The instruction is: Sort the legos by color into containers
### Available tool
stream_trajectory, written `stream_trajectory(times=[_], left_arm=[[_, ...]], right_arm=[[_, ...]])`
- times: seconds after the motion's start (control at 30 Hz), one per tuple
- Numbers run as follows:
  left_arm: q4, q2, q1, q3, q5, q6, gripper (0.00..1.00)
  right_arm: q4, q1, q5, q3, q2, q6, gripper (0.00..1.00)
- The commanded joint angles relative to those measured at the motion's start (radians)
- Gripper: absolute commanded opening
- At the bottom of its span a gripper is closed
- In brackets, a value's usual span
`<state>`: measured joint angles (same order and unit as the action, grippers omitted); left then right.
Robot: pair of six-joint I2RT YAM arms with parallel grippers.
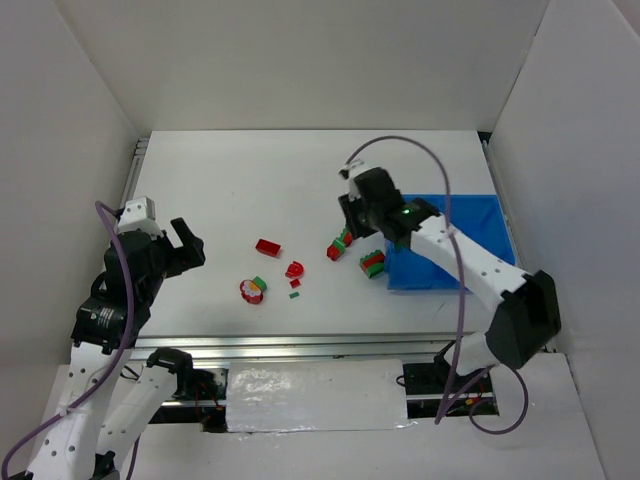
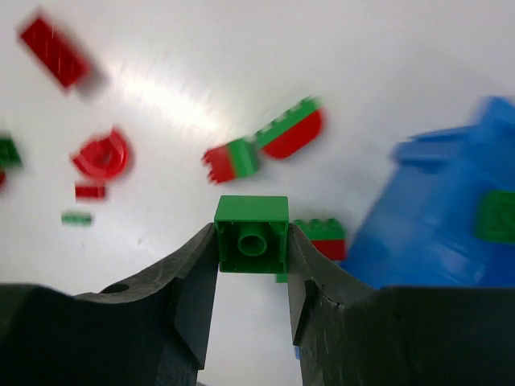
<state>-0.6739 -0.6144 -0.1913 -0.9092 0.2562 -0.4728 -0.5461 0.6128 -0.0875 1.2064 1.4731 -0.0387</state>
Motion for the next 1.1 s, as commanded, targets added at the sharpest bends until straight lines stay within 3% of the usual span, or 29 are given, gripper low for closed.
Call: stream_trajectory(times=[0.0,0.03,0.13,0.4,0.5,0.57,0.63,0.8,0.93,0.97,1.07], left_arm=[[0.043,-0.004,0.004,-0.005,-0.006,0.016,0.99],[0.043,-0.004,0.004,-0.005,-0.006,0.014,1.00],[0.045,0.002,0.004,-0.003,-0.006,0.014,1.00],[0.043,-0.007,0.004,-0.005,-0.012,0.016,1.00],[0.046,-0.005,0.004,-0.003,-0.012,0.016,1.00],[0.045,-0.005,0.004,-0.003,-0.011,0.016,1.00],[0.045,-0.008,0.004,-0.003,-0.011,0.016,0.99],[0.046,-0.015,0.004,-0.003,-0.014,0.017,0.99],[0.043,-0.016,0.004,-0.003,-0.012,0.017,0.99],[0.045,-0.016,0.004,-0.003,-0.012,0.016,0.99],[0.045,-0.012,0.003,-0.002,-0.012,0.017,1.00]], right_arm=[[0.017,-0.103,-0.182,0.063,-0.057,-0.159,0.27],[-0.015,-0.183,-0.277,0.086,-0.050,-0.267,0.28],[-0.094,-0.319,-0.327,0.111,-0.037,-0.394,0.29],[-0.075,-0.427,-0.380,0.038,-0.063,-0.483,0.56],[-0.091,-0.424,-0.338,0.051,-0.054,-0.490,0.90],[-0.072,-0.403,-0.299,0.044,-0.072,-0.480,0.99],[-0.042,-0.369,-0.285,0.035,-0.103,-0.469,0.99],[0.101,-0.151,-0.174,-0.011,-0.148,-0.334,0.94],[0.101,-0.061,-0.103,0.053,0.005,-0.279,0.83],[0.097,-0.051,-0.092,0.068,0.039,-0.268,0.75],[0.065,-0.019,-0.008,0.131,0.198,-0.210,0.70]])
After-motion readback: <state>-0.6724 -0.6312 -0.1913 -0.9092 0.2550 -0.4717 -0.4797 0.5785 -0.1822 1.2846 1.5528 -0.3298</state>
